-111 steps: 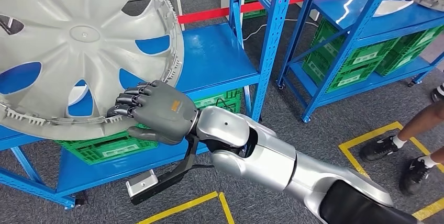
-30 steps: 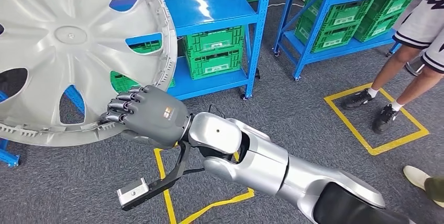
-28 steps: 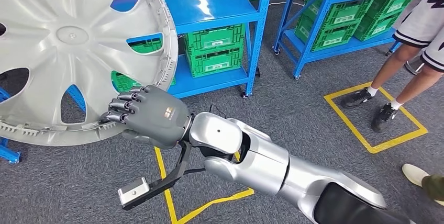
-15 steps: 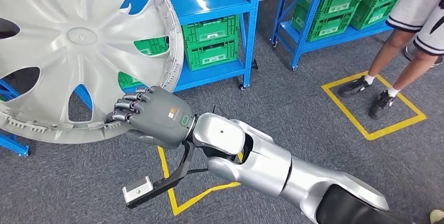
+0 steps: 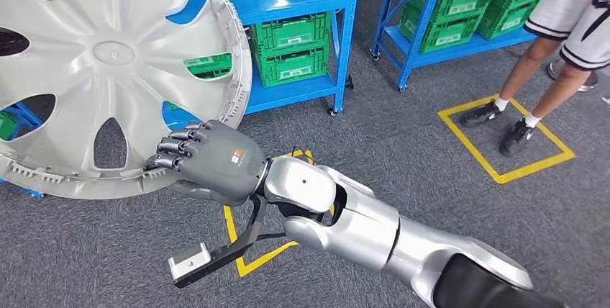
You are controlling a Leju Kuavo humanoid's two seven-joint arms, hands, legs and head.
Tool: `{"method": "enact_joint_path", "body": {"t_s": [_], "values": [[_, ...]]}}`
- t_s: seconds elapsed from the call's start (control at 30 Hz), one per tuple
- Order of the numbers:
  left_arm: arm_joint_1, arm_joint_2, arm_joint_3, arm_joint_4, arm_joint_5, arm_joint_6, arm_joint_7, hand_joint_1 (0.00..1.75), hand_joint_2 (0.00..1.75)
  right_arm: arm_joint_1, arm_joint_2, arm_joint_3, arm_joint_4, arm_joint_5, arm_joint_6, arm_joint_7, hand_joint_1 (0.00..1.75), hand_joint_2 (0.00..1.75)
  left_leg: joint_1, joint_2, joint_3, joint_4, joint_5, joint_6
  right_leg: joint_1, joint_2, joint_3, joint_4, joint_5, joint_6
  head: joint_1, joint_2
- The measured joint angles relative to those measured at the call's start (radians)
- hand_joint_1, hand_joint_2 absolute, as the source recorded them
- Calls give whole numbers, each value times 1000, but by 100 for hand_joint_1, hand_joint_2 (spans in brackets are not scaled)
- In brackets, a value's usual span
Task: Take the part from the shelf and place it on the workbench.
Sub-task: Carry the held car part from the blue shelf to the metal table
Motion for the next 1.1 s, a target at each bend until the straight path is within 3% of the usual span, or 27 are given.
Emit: {"method": "enact_joint_path", "body": {"t_s": [0.07,0.1,0.13,0.17,0.23,0.3,0.37,0.47,0.5,0.6,0.77,0.9,0.97,1.03,1.1], "values": [[-1,0,0,0,3,0,0,0,175,-3,0,0,2,-3,0,-5,175,175,0,1,-26,2,20,5,-7,3,-29,124,-96,11,3,0],[0,0,0,0,3,0,0,0,175,-3,0,0,4,-6,-1,-6,175,175,0,1,-41,3,29,5,-11,2,-37,178,-121,15,3,0],[0,0,0,0,3,-1,0,0,175,-2,0,0,6,-9,-1,-7,175,175,1,1,-55,5,37,3,-14,2,-34,210,-122,18,3,0],[1,0,0,0,2,-4,0,0,175,-2,0,0,7,-13,-2,-7,175,175,3,1,-68,8,44,0,-18,2,-15,208,-103,20,3,0],[2,0,0,0,-2,-8,0,0,175,-1,0,0,8,-14,-6,-8,175,175,7,1,-89,15,57,-8,-22,2,68,106,-55,20,4,0],[3,0,0,0,-3,-9,0,0,175,-2,2,0,9,-5,-17,-9,175,175,8,1,-102,21,68,-21,-19,4,155,-24,-61,14,3,0],[4,1,0,0,-3,-9,0,0,175,-2,4,1,9,9,-31,-10,175,175,7,1,-108,22,76,-31,-14,6,183,-79,-80,3,3,0],[6,2,0,0,-3,-9,1,0,175,-2,4,2,9,24,-45,-10,175,175,7,2,-109,15,83,-8,-12,4,177,-85,-74,-10,2,0],[7,2,0,0,-4,-9,2,0,175,-2,4,2,9,27,-51,-10,175,175,7,2,-108,10,90,-8,-11,4,175,-85,-71,-14,2,0],[8,5,0,0,-10,-10,3,0,175,0,1,3,9,27,-69,-18,175,175,9,1,-109,-1,109,-26,-12,4,167,-84,-61,-21,2,0],[9,9,0,0,-16,-10,3,0,175,11,-8,2,9,14,-78,-28,175,175,7,0,-113,0,113,-21,-12,3,164,-83,-58,-19,2,0],[9,8,0,0,-16,-10,3,0,175,12,-9,2,9,12,-79,-30,175,175,8,-3,-110,-14,117,-20,-10,-1,169,-90,-58,-7,2,0],[9,6,0,0,-15,-10,3,0,175,12,-11,2,9,12,-82,-33,175,175,16,-8,-103,-36,129,-18,-10,0,153,-46,-97,4,6,0],[8,5,0,0,-15,-10,3,0,175,15,-15,2,9,11,-85,-38,175,175,20,-16,-107,-40,136,-17,-18,2,99,76,-171,15,9,0],[9,4,0,0,-15,-10,3,0,175,22,-21,2,9,11,-86,-42,175,175,22,-29,-120,-33,139,-20,-25,2,56,173,-209,24,9,0]]}}
